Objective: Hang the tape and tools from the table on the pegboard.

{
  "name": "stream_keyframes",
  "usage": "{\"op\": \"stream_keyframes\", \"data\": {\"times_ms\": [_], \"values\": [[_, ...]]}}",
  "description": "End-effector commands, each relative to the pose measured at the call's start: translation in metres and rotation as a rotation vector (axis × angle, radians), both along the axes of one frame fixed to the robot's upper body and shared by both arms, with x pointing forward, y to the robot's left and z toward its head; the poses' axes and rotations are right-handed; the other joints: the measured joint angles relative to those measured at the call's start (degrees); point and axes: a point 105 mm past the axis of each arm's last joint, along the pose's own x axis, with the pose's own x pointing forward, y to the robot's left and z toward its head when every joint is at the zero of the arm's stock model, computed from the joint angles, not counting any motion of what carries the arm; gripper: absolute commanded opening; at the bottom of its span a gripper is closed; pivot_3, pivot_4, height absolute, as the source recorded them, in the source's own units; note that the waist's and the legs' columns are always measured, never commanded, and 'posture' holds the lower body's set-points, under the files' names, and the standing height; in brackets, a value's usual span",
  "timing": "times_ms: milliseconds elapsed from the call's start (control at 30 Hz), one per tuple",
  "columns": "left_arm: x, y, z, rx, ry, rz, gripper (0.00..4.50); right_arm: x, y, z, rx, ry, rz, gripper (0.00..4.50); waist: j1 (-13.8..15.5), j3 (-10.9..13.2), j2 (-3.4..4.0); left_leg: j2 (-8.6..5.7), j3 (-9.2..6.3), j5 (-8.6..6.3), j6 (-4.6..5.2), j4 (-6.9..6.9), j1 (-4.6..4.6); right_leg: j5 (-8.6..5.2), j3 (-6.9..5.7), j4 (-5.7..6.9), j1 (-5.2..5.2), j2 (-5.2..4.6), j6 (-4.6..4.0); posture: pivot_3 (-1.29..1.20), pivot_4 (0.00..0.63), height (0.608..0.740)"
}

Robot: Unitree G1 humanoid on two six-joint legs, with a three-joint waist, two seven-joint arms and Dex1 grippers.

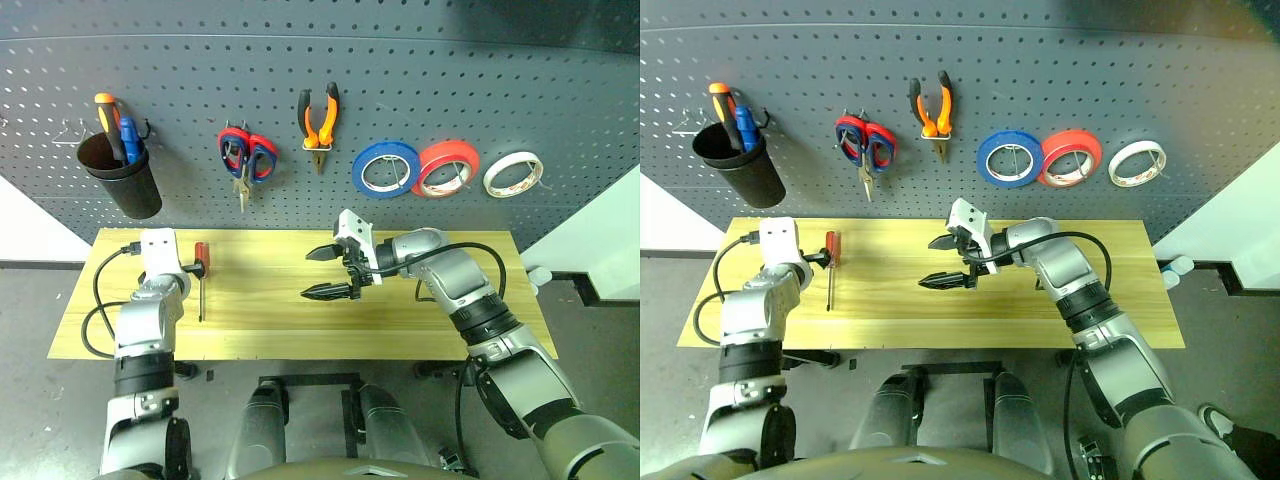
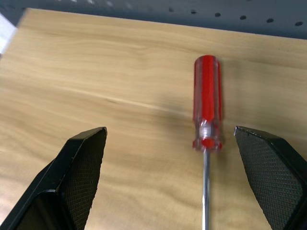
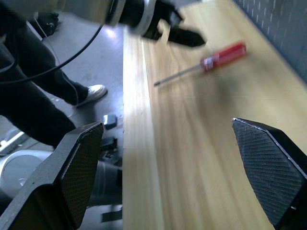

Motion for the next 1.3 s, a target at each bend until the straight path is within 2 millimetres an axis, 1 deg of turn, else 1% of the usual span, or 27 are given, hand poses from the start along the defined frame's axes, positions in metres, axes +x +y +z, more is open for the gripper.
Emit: {"op": "stream_keyframes", "data": {"times_ms": [33, 233, 400, 600, 733, 767, 867, 1033, 1133, 1167, 1233, 1300], "values": [[0.009, 0.007, 0.008, 0.005, 0.029, -0.033, 4.46, 0.011, 0.008, 0.012, 0.026, -0.056, -0.038, 4.50, -0.25, 0.49, -0.05, 0.00, 0.00, 0.00, 0.00, -0.02, -0.02, 0.00, 0.00, 0.00, -0.04, 0.01, 0.00, 0.20, 0.318, 0.740], [0.019, 0.011, 0.008, -0.048, 0.080, -0.048, 4.46, 0.024, 0.018, 0.013, 0.047, -0.109, -0.122, 4.50, -0.30, 1.86, 0.07, 0.01, 0.00, 0.00, 0.00, -0.11, -0.04, -0.03, -0.01, 0.08, -0.13, 0.03, 0.07, 0.17, 0.339, 0.740], [0.024, 0.006, 0.005, -0.059, 0.088, -0.084, 4.46, 0.031, 0.015, 0.012, 0.039, -0.157, -0.162, 4.50, -0.29, 2.77, 0.02, -0.01, 0.00, 0.00, 0.00, -0.10, -0.16, -0.04, -0.01, 0.05, -0.19, -0.01, 0.11, 0.16, 0.344, 0.740], [0.028, 0.005, 0.004, -0.066, 0.075, -0.119, 4.46, 0.028, 0.011, 0.015, 0.051, -0.180, -0.146, 4.50, -0.37, 3.14, 0.02, -0.01, 0.00, 0.00, -0.01, -0.11, -0.38, -0.03, -0.01, 0.08, -0.44, 0.00, 0.13, 0.15, 0.348, 0.740], [0.033, 0.007, 0.004, -0.066, 0.069, -0.132, 4.46, 0.023, 0.010, 0.013, 0.038, -0.183, -0.124, 4.50, -0.38, 3.19, 0.04, -0.01, -0.01, 0.01, -0.01, -0.04, -0.81, 0.08, -0.02, 0.27, -0.98, 0.01, 0.32, 0.15, 0.350, 0.740], [0.034, 0.006, 0.003, -0.091, 0.074, -0.120, 4.46, 0.022, 0.009, 0.014, 0.038, -0.180, -0.123, 4.50, -0.37, 3.20, 0.04, -0.01, -0.01, 0.01, -0.01, -0.03, -0.88, 0.08, -0.02, 0.28, -1.04, 0.02, 0.33, 0.15, 0.353, 0.740], [0.037, 0.004, -0.001, -0.118, 0.105, -0.111, 4.46, 0.022, 0.005, 0.013, 0.030, -0.180, -0.130, 4.50, -0.35, 3.29, 0.02, -0.01, -0.01, 0.01, -0.01, -0.02, -0.92, 0.08, -0.03, 0.26, -1.06, 0.01, 0.34, 0.15, 0.355, 0.740], [0.039, 0.007, -0.009, -0.153, 0.148, -0.070, 4.46, 0.025, 0.000, 0.010, 0.007, -0.184, -0.162, 4.50, -0.38, 3.62, -0.05, -0.02, -0.01, 0.01, -0.01, 0.00, -0.93, 0.08, -0.03, 0.25, -1.06, 0.00, 0.35, 0.14, 0.360, 0.740], [0.042, 0.010, -0.009, -0.170, 0.150, -0.058, 3.86, 0.027, -0.003, 0.010, -0.001, -0.184, -0.188, 4.50, -0.45, 3.70, -0.02, -0.01, -0.03, 0.01, -0.01, -0.01, -0.92, 0.08, -0.05, 0.27, -1.07, 0.02, 0.35, 0.13, 0.359, 0.740], [0.043, 0.013, -0.008, -0.163, 0.144, -0.046, 3.59, 0.029, -0.006, 0.007, -0.022, -0.202, -0.201, 4.50, -0.52, 3.71, -0.02, -0.02, -0.03, 0.01, -0.01, -0.01, -0.92, 0.08, -0.05, 0.27, -1.07, 0.02, 0.35, 0.12, 0.356, 0.740], [0.043, 0.018, -0.007, -0.159, 0.145, -0.021, 2.87, 0.029, -0.010, 0.004, -0.043, -0.213, -0.213, 4.50, -0.56, 3.73, -0.02, -0.02, -0.03, 0.01, -0.01, -0.02, -0.93, 0.08, -0.05, 0.26, -1.07, 0.01, 0.35, 0.12, 0.356, 0.740], [0.041, 0.019, -0.010, -0.189, 0.170, 0.000, 2.17, 0.030, -0.014, 0.002, -0.058, -0.213, -0.225, 4.50, -0.67, 3.73, -0.02, -0.02, -0.03, 0.01, -0.01, -0.02, -0.93, 0.07, -0.05, 0.25, -1.07, 0.01, 0.37, 0.11, 0.354, 0.740]]}}
